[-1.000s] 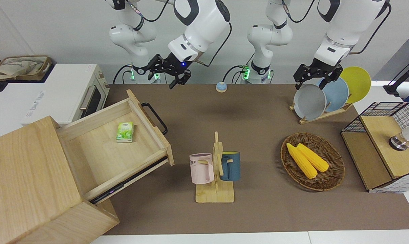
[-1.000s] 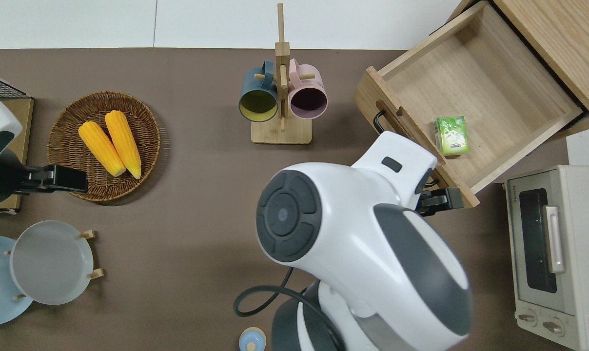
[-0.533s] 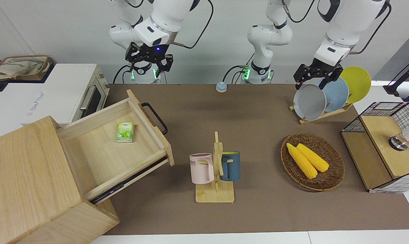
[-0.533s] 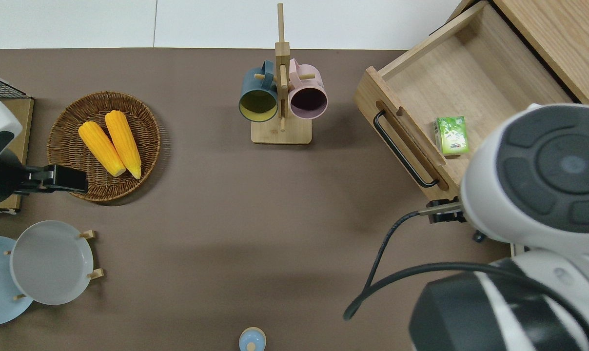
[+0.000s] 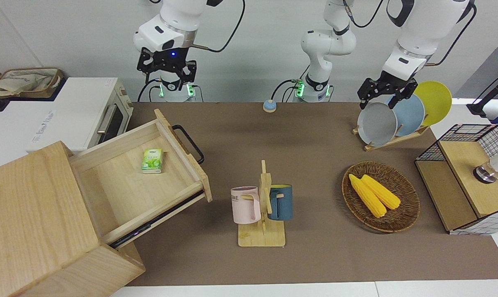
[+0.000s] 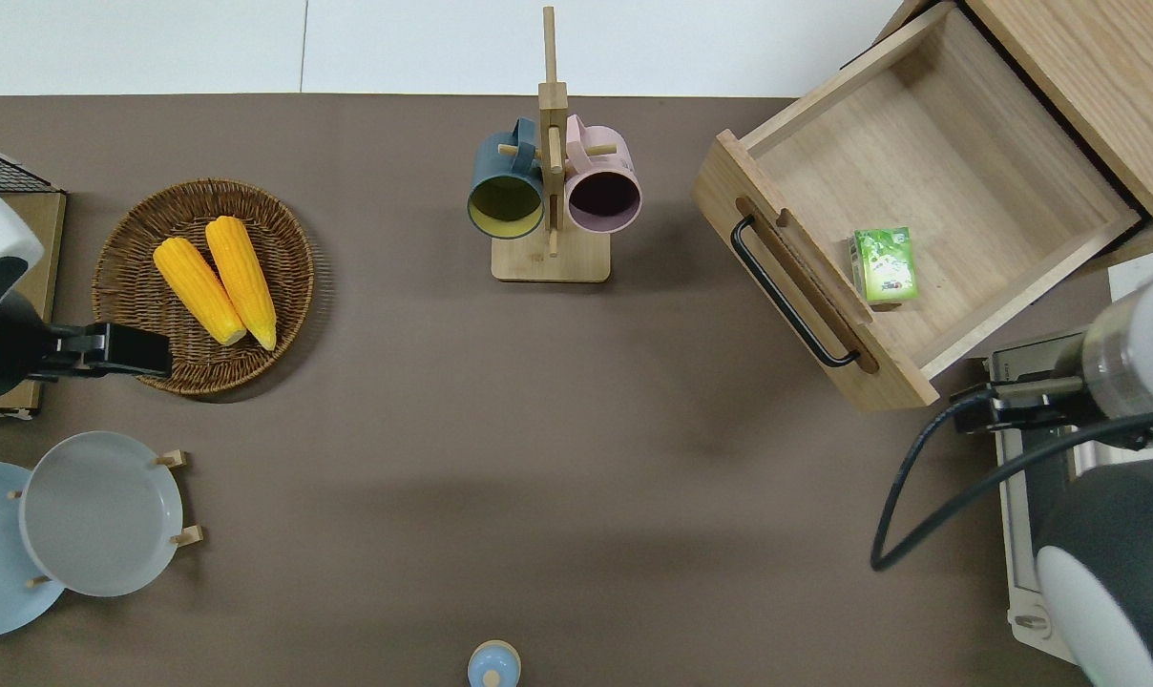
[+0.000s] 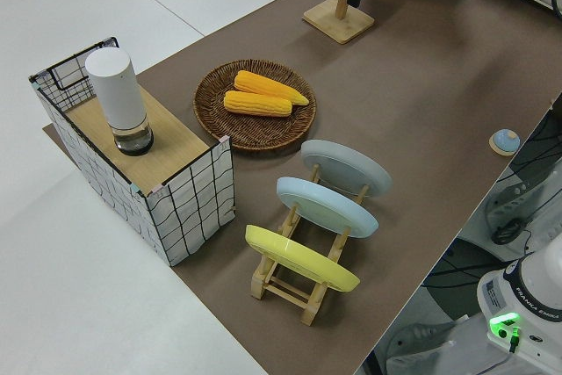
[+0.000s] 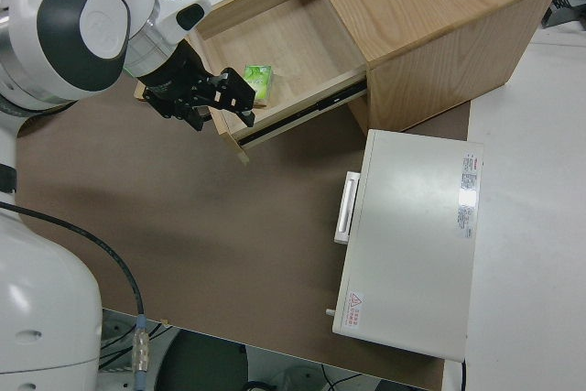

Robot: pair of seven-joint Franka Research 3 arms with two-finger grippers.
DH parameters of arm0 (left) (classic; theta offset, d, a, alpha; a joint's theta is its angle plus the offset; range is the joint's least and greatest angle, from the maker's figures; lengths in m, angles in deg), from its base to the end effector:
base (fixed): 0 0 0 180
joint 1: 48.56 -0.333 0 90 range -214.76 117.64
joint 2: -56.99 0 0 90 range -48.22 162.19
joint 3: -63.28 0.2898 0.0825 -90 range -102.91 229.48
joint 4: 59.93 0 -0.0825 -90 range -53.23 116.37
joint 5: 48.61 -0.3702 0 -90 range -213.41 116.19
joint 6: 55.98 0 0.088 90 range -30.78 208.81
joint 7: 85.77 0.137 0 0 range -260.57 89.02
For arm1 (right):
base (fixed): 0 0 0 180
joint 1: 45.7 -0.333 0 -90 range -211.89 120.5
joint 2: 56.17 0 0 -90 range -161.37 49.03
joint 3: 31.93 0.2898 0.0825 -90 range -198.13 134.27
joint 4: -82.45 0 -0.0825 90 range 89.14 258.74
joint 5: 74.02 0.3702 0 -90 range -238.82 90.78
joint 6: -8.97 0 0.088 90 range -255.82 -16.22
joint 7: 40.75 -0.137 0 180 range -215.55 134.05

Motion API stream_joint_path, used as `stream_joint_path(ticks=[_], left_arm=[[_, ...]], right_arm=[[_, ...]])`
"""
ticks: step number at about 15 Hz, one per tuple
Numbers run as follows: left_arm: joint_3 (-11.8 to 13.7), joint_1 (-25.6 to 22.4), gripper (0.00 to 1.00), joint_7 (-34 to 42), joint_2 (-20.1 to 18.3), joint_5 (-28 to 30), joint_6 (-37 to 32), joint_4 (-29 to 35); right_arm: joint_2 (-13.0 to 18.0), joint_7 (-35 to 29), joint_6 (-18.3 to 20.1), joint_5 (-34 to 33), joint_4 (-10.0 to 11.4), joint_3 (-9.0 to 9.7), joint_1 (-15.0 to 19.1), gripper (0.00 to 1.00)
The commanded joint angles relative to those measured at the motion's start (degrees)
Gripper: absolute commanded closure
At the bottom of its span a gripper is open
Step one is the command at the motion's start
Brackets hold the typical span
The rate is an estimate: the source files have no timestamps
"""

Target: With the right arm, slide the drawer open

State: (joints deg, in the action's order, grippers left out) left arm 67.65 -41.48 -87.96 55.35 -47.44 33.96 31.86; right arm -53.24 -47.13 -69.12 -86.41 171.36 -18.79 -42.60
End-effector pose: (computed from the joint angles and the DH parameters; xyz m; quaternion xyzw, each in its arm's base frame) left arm 0.5314 -0.0275 0.5692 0.9999 -0.0045 -0.0024 0.0112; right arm 0.4971 0.0577 0.5903 0.9911 0.0162 -0.0522 0.1213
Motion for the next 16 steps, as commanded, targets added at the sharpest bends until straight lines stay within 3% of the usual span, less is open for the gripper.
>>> stream_joint_path(ticks=[1, 5, 9, 16], left_arm=[[0.1, 0.2, 0.00, 0.1, -0.5, -0.7, -0.8, -0.1], [0.2, 0.2, 0.00, 0.1, -0.5, -0.7, -0.8, -0.1], [0.2, 0.2, 0.00, 0.1, -0.5, -0.7, -0.8, -0.2], [0.2, 0.2, 0.00, 0.1, -0.5, -0.7, -0.8, -0.1]], right_arm=[[2.9, 4.6, -4.0, 4.7, 4.7, -2.14, 3.7, 0.015], [3.0, 5.8, -5.8, 8.6, 5.3, -3.11, 7.3, 0.015], [2.7, 6.6, -8.2, 11.4, 5.3, -7.76, 7.1, 0.015], [1.6, 4.9, -10.2, 10.8, 5.0, -8.74, 5.9, 0.015]])
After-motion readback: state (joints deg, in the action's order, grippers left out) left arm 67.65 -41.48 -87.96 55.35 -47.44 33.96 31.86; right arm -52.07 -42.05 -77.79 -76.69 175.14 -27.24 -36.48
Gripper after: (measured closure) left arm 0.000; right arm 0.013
